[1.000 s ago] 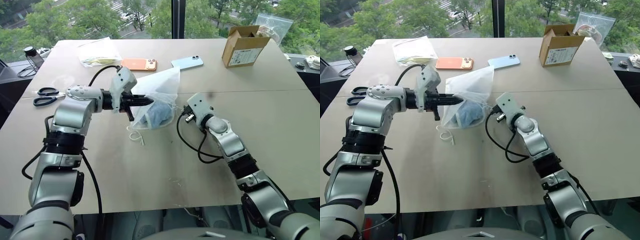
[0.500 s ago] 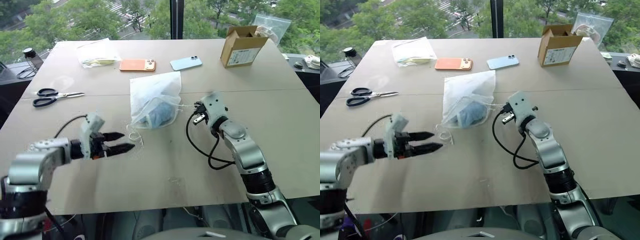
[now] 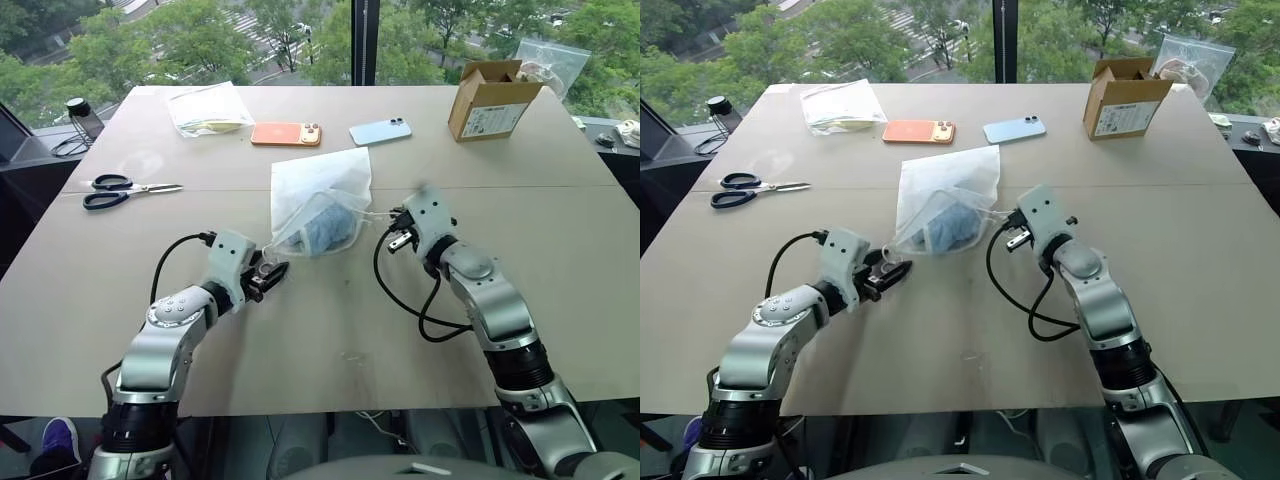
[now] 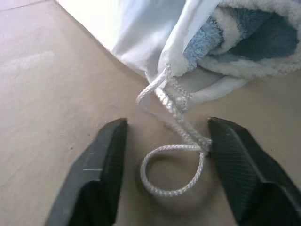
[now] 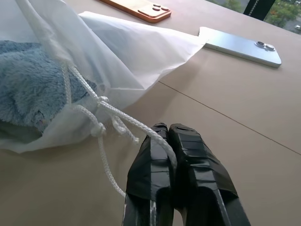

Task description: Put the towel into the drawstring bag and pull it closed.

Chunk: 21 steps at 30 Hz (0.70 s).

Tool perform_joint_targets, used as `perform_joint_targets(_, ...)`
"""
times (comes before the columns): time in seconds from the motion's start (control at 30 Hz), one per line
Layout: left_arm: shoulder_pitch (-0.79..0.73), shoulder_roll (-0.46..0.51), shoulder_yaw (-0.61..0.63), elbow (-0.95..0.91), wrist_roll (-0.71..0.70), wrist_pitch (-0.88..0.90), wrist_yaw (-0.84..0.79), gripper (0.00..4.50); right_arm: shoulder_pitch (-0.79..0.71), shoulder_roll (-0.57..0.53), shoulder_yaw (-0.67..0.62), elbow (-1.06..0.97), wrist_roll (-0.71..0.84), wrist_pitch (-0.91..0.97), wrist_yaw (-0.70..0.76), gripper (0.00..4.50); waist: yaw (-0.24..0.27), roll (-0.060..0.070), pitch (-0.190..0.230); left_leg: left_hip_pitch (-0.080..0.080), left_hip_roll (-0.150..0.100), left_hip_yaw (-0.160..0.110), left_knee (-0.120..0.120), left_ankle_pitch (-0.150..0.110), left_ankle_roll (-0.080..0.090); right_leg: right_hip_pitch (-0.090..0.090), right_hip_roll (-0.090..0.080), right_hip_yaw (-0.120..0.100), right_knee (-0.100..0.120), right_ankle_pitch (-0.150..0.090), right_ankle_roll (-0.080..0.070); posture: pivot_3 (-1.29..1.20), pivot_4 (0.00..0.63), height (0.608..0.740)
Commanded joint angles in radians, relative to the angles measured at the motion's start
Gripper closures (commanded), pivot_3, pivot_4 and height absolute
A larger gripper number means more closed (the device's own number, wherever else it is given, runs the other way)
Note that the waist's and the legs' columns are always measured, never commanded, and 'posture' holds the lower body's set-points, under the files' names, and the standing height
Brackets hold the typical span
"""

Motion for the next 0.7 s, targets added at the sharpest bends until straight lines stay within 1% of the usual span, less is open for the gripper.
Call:
perform_joint_targets(0.03, 0.011, -0.006, 0.002, 0.081, 0.054, -0.051, 0.052, 3.36, -0.021, -0.003, -0.061, -0.054, 0.024, -0.009, -0.018, 4.50, 0.000, 0.000, 0.000, 0.000, 0.000, 0.000, 0.000, 0.000, 0.000, 0.000, 0.000, 0.000, 0.000, 0.000, 0.000, 0.00, 0.150, 0.740)
perform_joint_targets(0.1, -0.036, 0.000, 0.059, 0.123, 0.075, -0.148, 0.109, 4.24, -0.053, 0.013, -0.108, -0.091, 0.075, -0.029, -0.009, 4.50, -0.001, 0.000, 0.000, 0.000, 0.000, 0.000, 0.000, 0.000, 0.000, 0.000, 0.000, 0.000, 0.000, 0.000, 0.000, 0.00, 0.150, 0.740)
perform_joint_targets(0.13, -0.070, 0.015, 0.088, 0.151, 0.096, -0.194, 0.148, 4.45, -0.072, 0.018, -0.130, -0.117, 0.108, -0.030, 0.005, 4.50, -0.002, 0.000, 0.000, 0.000, 0.000, 0.000, 0.000, 0.000, 0.000, 0.000, 0.000, 0.000, 0.000, 0.000, 0.000, 0.00, 0.150, 0.740)
perform_joint_targets(0.2, -0.159, 0.075, 0.126, 0.217, 0.155, -0.297, 0.214, 4.45, -0.108, -0.004, -0.146, -0.174, 0.150, -0.026, 0.050, 4.50, -0.006, -0.001, 0.002, -0.001, 0.001, -0.001, 0.000, 0.000, 0.000, -0.001, 0.003, 0.000, 0.000, 0.000, 0.000, 0.00, 0.150, 0.740)
perform_joint_targets(0.3, -0.256, 0.149, 0.127, 0.292, 0.224, -0.418, 0.253, 4.45, -0.146, -0.052, -0.151, -0.226, 0.188, -0.006, 0.095, 4.50, -0.006, -0.002, 0.002, -0.004, 0.002, -0.002, 0.000, 0.000, 0.000, -0.004, 0.005, -0.001, -0.001, 0.000, -0.001, 0.00, 0.150, 0.740)
perform_joint_targets(0.33, -0.312, 0.182, 0.134, 0.323, 0.244, -0.452, 0.269, 4.45, -0.173, -0.080, -0.160, -0.254, 0.210, 0.007, 0.120, 4.50, -0.002, -0.002, 0.002, -0.004, 0.001, -0.002, 0.000, 0.000, 0.000, -0.004, 0.004, -0.001, -0.001, 0.000, -0.001, 0.00, 0.150, 0.740)
perform_joint_targets(0.4, -0.479, 0.264, 0.152, 0.407, 0.273, -0.521, 0.294, 4.45, -0.293, -0.154, -0.211, -0.291, 0.258, 0.053, 0.161, 4.50, 0.004, -0.002, 0.004, -0.006, -0.001, -0.001, -0.001, 0.000, 0.000, -0.004, 0.001, -0.001, -0.003, 0.000, -0.001, 0.00, 0.150, 0.740)
perform_joint_targets(0.43, -0.545, 0.288, 0.160, 0.441, 0.275, -0.541, 0.300, 4.45, -0.346, -0.182, -0.237, -0.291, 0.278, 0.071, 0.168, 4.50, 0.004, -0.003, 0.004, -0.008, -0.002, -0.001, 0.000, 0.000, 0.000, -0.005, -0.001, -0.002, -0.003, 0.001, 0.000, 0.00, 0.150, 0.740)
perform_joint_targets(0.5, -0.636, 0.313, 0.156, 0.504, 0.270, -0.573, 0.290, 4.45, -0.415, -0.233, -0.266, -0.269, 0.297, 0.101, 0.170, 4.50, 0.004, -0.004, 0.005, -0.020, -0.003, -0.004, 0.003, 0.000, 0.000, -0.015, -0.001, -0.004, -0.003, 0.001, 0.000, 0.00, 0.150, 0.740)
perform_joint_targets(0.6, -0.699, 0.322, 0.136, 0.567, 0.265, -0.581, 0.260, 4.45, -0.450, -0.286, -0.271, -0.253, 0.310, 0.120, 0.179, 4.50, 0.004, -0.003, 0.003, -0.020, -0.003, -0.003, -0.001, 0.000, 0.000, -0.014, -0.002, -0.005, -0.008, 0.001, 0.000, 0.00, 0.150, 0.740)
perform_joint_targets(0.67, -0.718, 0.315, 0.126, 0.564, 0.253, -0.611, 0.236, 4.45, -0.432, -0.336, -0.252, -0.264, 0.288, 0.119, 0.186, 4.50, 0.001, -0.003, 0.003, -0.020, -0.003, -0.002, -0.004, 0.000, 0.000, -0.013, -0.002, -0.004, -0.012, 0.001, 0.000, 0.00, 0.150, 0.740)
perform_joint_targets(0.7, -0.719, 0.303, 0.125, 0.556, 0.236, -0.598, 0.218, 4.45, -0.430, -0.338, -0.267, -0.271, 0.294, 0.142, 0.165, 4.50, 0.001, -0.003, 0.003, -0.020, -0.003, -0.002, -0.004, 0.000, 0.000, -0.013, -0.002, -0.004, -0.013, 0.001, 0.001, 0.00, 0.150, 0.740)
